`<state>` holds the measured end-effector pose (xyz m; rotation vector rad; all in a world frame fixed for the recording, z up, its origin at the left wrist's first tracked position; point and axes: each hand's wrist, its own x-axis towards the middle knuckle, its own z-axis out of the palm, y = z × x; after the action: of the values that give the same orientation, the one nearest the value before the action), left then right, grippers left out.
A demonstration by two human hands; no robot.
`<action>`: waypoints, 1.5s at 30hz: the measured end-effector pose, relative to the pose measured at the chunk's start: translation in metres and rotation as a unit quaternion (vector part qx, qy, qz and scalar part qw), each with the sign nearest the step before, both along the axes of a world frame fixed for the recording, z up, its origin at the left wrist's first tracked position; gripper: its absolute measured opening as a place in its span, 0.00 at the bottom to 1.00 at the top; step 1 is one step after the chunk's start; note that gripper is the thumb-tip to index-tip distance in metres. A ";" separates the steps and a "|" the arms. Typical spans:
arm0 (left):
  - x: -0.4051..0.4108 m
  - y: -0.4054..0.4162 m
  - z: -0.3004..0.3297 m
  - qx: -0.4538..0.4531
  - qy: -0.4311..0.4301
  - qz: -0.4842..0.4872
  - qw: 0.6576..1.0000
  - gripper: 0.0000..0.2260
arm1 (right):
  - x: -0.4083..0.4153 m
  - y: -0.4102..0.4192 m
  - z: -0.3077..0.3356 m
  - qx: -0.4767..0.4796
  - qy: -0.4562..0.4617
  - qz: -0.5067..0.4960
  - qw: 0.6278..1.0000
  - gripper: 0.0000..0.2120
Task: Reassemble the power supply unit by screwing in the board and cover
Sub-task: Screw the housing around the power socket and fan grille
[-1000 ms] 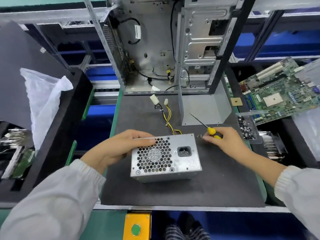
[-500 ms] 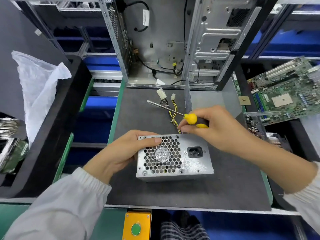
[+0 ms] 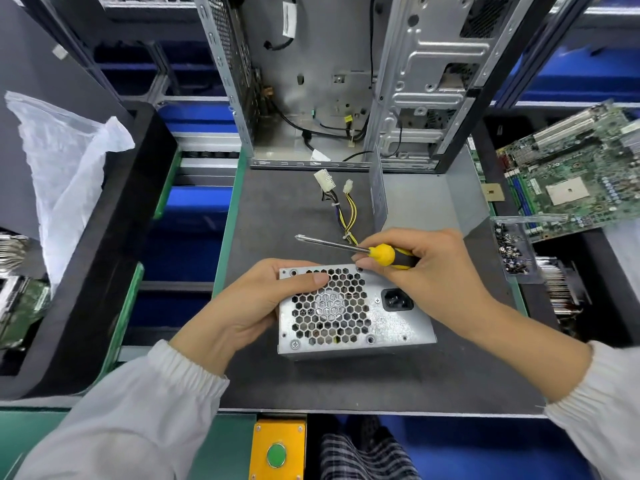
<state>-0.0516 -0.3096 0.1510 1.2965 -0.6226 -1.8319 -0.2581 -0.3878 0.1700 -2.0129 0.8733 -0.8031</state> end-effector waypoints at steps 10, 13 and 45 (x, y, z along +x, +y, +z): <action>-0.001 0.001 0.000 0.001 0.005 0.012 1.000 0.14 | -0.007 0.001 -0.004 -0.206 0.055 0.031 0.976 0.07; -0.001 0.000 -0.001 0.015 0.013 0.013 1.000 0.13 | -0.008 -0.001 -0.006 -0.347 0.112 0.050 0.930 0.17; -0.005 -0.051 0.025 0.047 -0.204 -0.237 0.949 0.25 | -0.024 0.008 0.020 -0.215 0.256 0.076 0.939 0.28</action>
<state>-0.0571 -0.3605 0.1759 1.7221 -1.1658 -1.9954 -0.2824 -0.3799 0.1897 -2.7144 0.8546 -0.4006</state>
